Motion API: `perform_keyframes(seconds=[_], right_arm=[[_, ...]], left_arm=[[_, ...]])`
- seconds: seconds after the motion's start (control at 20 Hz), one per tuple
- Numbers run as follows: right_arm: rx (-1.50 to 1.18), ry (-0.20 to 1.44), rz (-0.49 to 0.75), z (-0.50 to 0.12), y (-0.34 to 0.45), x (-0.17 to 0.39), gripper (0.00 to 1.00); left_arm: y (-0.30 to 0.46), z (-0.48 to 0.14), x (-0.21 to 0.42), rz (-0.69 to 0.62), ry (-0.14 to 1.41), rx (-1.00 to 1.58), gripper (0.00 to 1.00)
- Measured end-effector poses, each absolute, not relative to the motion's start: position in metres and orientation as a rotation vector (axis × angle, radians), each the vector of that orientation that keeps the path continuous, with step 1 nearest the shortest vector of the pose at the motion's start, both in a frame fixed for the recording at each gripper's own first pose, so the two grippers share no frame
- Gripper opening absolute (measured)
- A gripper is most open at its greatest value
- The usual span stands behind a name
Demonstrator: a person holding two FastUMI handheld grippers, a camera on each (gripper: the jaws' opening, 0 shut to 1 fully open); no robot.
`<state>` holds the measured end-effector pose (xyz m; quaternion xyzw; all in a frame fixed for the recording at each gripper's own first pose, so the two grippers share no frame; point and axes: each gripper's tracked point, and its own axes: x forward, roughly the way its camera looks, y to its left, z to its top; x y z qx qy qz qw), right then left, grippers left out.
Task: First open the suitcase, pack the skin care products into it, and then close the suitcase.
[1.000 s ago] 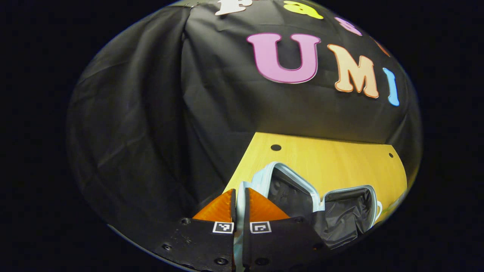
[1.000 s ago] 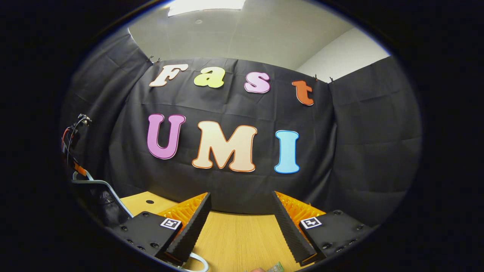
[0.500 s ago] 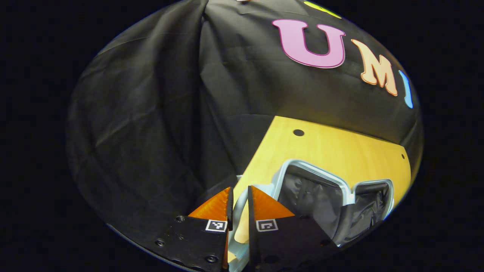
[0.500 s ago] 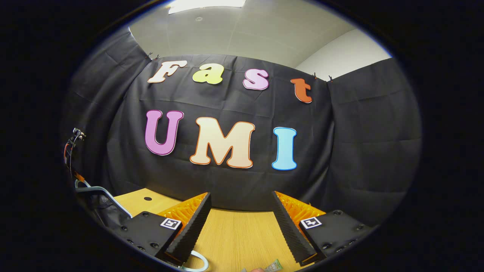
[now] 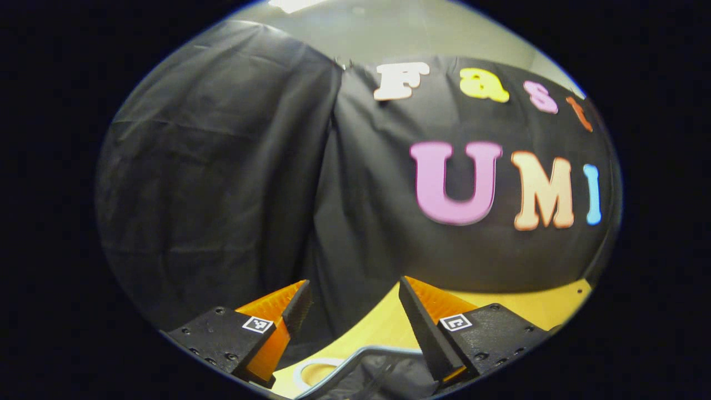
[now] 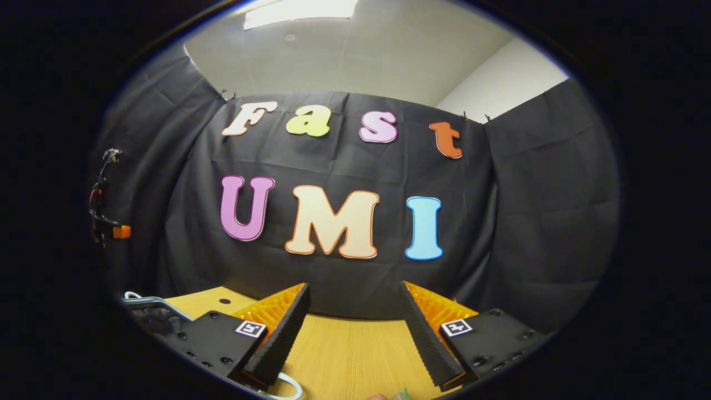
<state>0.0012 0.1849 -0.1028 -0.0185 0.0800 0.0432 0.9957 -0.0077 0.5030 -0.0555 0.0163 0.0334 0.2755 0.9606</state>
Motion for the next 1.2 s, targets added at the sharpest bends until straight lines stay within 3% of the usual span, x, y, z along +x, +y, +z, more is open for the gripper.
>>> perform_keyframes(seconds=[0.2, 0.35, 0.45, 0.5, 0.65, 0.95, 1.0, 1.2], right_arm=[[-0.022, 0.136, 0.132, -0.091, 0.165, 0.008, 1.0], [0.016, 0.124, 0.154, -0.087, 0.149, 0.012, 0.98], [0.032, 0.125, 0.161, -0.087, 0.137, 0.012, 0.98], [0.038, 0.127, 0.164, -0.087, 0.132, 0.012, 0.98], [0.05, 0.133, 0.171, -0.09, 0.114, 0.01, 1.0], [0.076, 0.145, 0.181, -0.095, 0.081, 0.003, 1.0], [0.079, 0.148, 0.181, -0.096, 0.075, 0.002, 0.96], [0.083, 0.151, 0.19, -0.098, 0.052, -0.003, 0.98]], left_arm=[[0.453, -0.02, -0.034, 0.501, -0.005, -0.01, 0.94], [0.414, -0.008, -0.033, 0.478, -0.013, -0.013, 0.89], [0.369, 0.0, -0.026, 0.41, -0.051, -0.016, 0.9], [0.345, 0.005, -0.024, 0.368, -0.082, -0.027, 0.96], [0.285, 0.016, -0.014, 0.257, -0.146, -0.069, 0.94], [0.178, -0.008, -0.005, 0.17, -0.078, -0.013, 0.94], [0.162, -0.016, -0.003, 0.155, -0.062, -0.021, 0.94], [0.094, -0.055, -0.002, 0.085, 0.031, -0.007, 0.94]])
